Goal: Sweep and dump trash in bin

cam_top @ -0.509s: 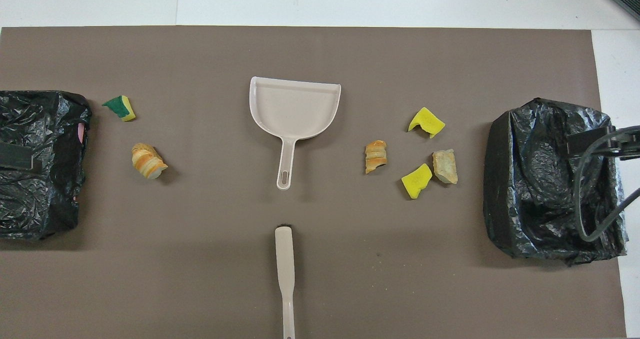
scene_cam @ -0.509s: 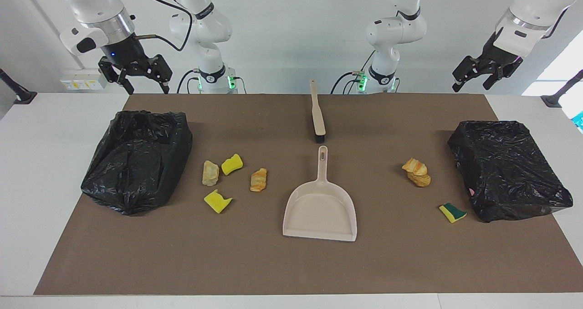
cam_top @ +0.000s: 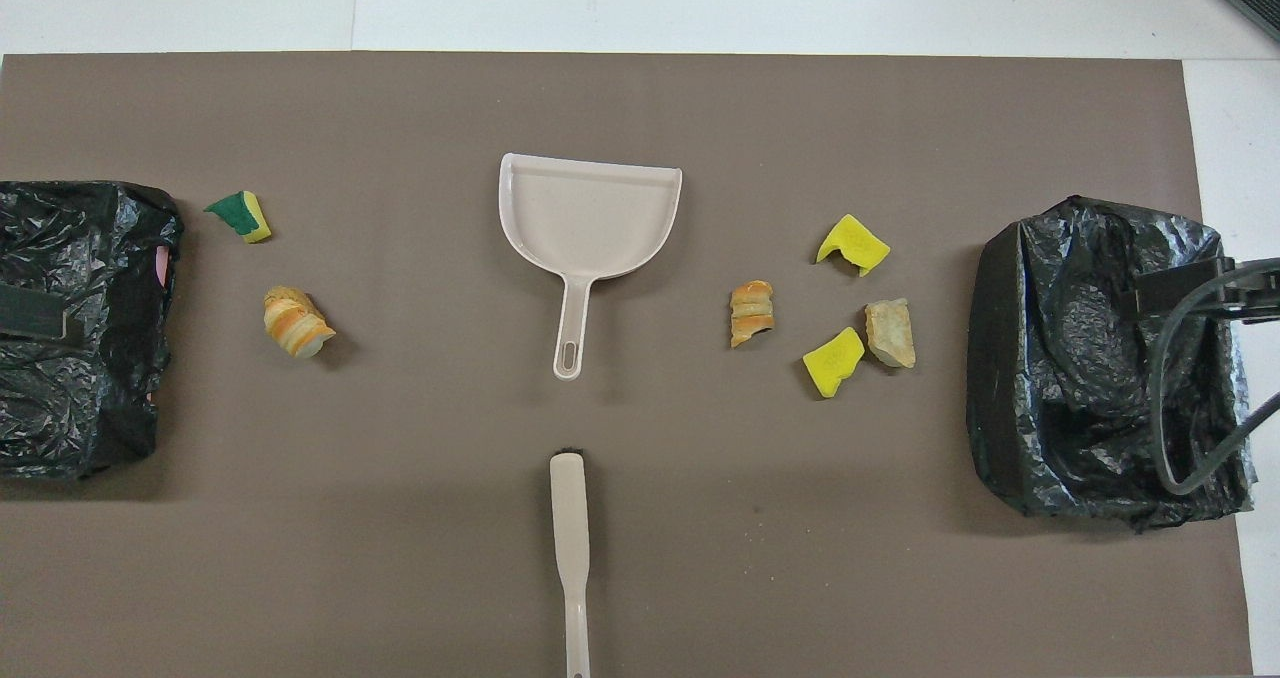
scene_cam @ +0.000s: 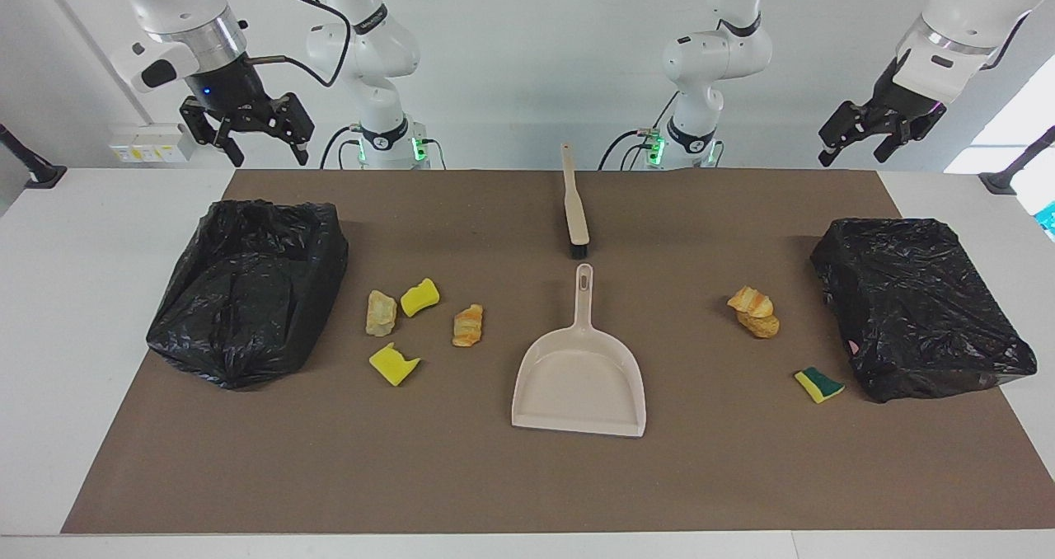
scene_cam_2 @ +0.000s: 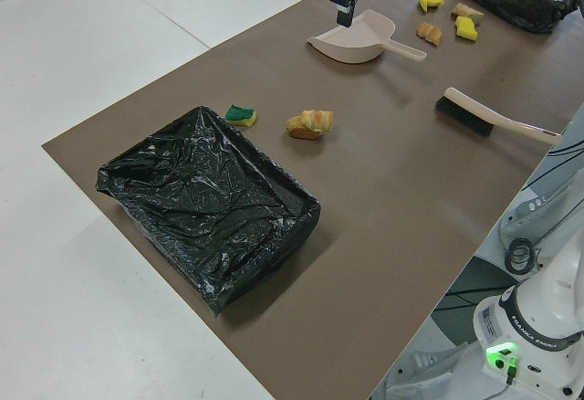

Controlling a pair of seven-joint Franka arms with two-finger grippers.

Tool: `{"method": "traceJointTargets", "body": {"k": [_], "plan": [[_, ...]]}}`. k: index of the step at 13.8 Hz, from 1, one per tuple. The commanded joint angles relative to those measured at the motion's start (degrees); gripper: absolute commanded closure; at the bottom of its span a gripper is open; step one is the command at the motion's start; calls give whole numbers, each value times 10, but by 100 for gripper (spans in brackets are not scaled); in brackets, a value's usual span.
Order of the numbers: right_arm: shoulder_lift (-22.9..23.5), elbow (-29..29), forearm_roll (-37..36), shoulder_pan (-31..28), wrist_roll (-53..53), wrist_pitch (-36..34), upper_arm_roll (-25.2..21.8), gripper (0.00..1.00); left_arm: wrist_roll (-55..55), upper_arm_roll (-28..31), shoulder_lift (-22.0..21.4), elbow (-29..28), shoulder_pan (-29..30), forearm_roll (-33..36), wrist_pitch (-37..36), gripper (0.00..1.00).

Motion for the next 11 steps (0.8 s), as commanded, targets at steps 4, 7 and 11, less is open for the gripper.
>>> {"method": "traceJointTargets", "body": {"k": [4, 7, 11], "plan": [[-16, -18, -1, -7, 7, 0, 2, 0, 0, -1, -8, -11, 3, -2, 4, 0], [-16, -18, -1, -8, 10, -1, 1, 0, 0, -1, -8, -11, 3, -2, 4, 0], [-18, -23, -3, -1, 8, 5, 2, 0, 0, 0, -8, -10, 3, -2, 4, 0]]}}
